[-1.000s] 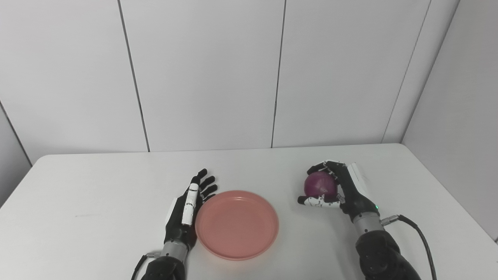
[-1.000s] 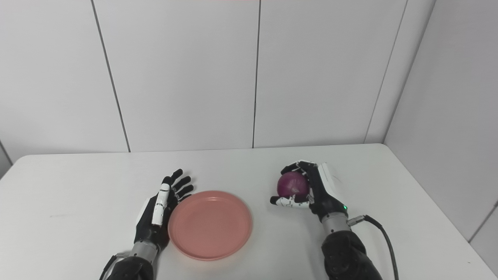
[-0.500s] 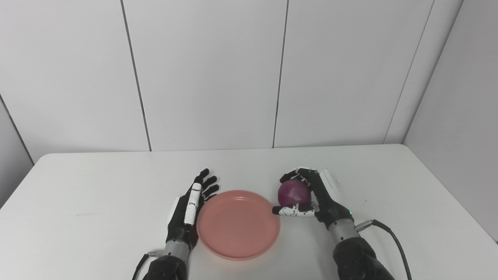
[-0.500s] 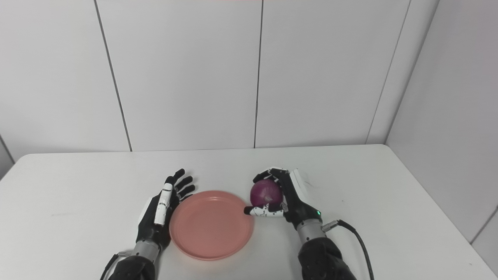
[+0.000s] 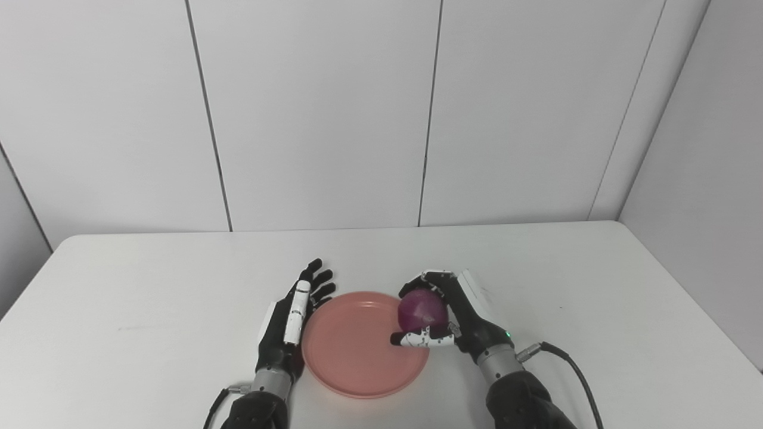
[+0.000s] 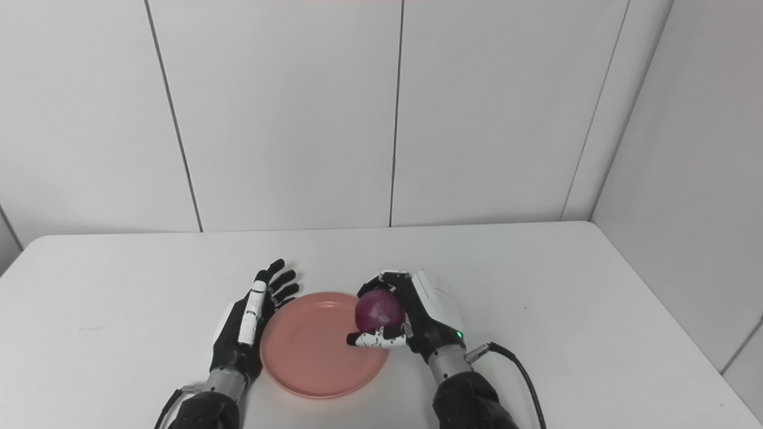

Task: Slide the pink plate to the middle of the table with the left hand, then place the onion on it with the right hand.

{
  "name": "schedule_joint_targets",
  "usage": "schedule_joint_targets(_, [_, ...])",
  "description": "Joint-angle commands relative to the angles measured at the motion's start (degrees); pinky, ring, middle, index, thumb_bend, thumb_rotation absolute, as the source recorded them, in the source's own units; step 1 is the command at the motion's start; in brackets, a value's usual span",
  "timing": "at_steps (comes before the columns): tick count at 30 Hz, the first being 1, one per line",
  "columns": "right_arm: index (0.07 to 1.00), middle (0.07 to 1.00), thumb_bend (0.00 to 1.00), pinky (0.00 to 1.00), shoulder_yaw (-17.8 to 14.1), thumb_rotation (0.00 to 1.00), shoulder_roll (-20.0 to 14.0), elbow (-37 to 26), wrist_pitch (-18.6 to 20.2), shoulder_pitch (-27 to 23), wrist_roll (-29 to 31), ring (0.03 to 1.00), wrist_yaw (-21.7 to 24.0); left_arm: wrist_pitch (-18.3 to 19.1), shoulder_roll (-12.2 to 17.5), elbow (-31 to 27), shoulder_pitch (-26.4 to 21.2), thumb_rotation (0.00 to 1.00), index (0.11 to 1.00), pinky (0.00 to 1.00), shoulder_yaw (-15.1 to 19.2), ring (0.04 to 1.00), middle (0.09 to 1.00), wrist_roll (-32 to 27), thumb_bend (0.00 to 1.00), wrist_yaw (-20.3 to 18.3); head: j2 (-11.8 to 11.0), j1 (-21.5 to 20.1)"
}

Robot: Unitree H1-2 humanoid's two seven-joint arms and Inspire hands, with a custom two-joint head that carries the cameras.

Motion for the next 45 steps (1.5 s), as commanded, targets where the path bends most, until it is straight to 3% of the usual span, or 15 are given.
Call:
schedule_joint_targets(1, [0.519, 0.495, 0.52, 0.39, 0.4, 0.00, 0.8, -0.5, -3.7, -3.1, 0.3, 0.423, 0.0, 2.4, -0.4, 0.5, 0.0, 1.00, 0.882, 0.85, -0.1, 0.856, 0.875, 0.6, 0.49, 0.9, -0.1, 0.2])
schedule_joint_targets(10, [0.498, 0.498, 0.52, 0.42, 2.5, 0.00, 1.2, 3.3, -8.2, -4.2, -0.2, 0.442, 0.1, 1.7, -0.8, 0.8, -0.1, 1.00, 0.878, 0.84, -0.2, 0.850, 0.870, 0.4, 0.49, 1.0, 0.0, 0.9])
schedule_joint_targets(11, [0.513, 0.487, 0.52, 0.37, 2.7, 0.00, 1.4, 3.8, -8.5, -4.3, -0.8, 0.422, -0.5, 1.7, -0.8, 0.8, 0.0, 1.00, 0.880, 0.84, -0.3, 0.852, 0.872, 0.4, 0.49, 0.9, 0.1, 1.3])
schedule_joint_targets(13, [0.528, 0.477, 0.51, 0.31, 3.2, 0.00, 2.0, 4.8, -8.4, -4.7, -2.5, 0.398, -1.5, 1.9, -0.8, 0.4, 0.1, 1.00, 0.884, 0.84, -0.6, 0.856, 0.874, 0.6, 0.49, 0.9, 0.3, 1.7])
schedule_joint_targets(18, [0.517, 0.491, 0.52, 0.39, 3.6, 0.00, 4.1, 6.0, -7.7, -5.6, -1.6, 0.423, -0.5, 1.5, -1.1, -0.2, 0.4, 1.00, 0.880, 0.82, -0.6, 0.846, 0.868, 1.0, 0.47, 1.4, 0.5, 2.3])
schedule_joint_targets(27, [0.534, 0.468, 0.51, 0.38, 4.4, 0.00, 5.7, 9.2, -8.4, -7.8, -2.9, 0.412, -1.9, 1.8, -1.1, -0.6, 0.4, 1.00, 0.886, 0.84, -0.5, 0.868, 0.877, 0.9, 0.47, 1.3, 0.6, 2.6])
schedule_joint_targets(34, [0.533, 0.479, 0.51, 0.37, 4.6, 0.00, 6.4, 10.3, -8.4, -8.4, -1.9, 0.407, -1.5, 2.6, -1.3, -0.4, 0.2, 1.00, 0.891, 0.87, -0.3, 0.889, 0.890, 0.8, 0.50, 1.7, 0.6, 2.6])
schedule_joint_targets(39, [0.537, 0.485, 0.51, 0.37, 4.7, 0.00, 6.4, 10.3, -6.2, -8.5, -2.0, 0.401, -0.2, 2.5, -1.3, -0.7, 0.2, 1.00, 0.889, 0.87, -0.4, 0.888, 0.891, 1.3, 0.49, 1.9, 0.8, 2.8])
schedule_joint_targets(45, [0.543, 0.464, 0.51, 0.36, 4.6, 0.00, 5.6, 11.7, -6.8, -8.9, -3.2, 0.397, -0.6, 1.3, -1.2, -0.6, 0.2, 1.00, 0.878, 0.83, -0.5, 0.869, 0.875, 1.5, 0.47, 1.8, 0.8, 2.7])
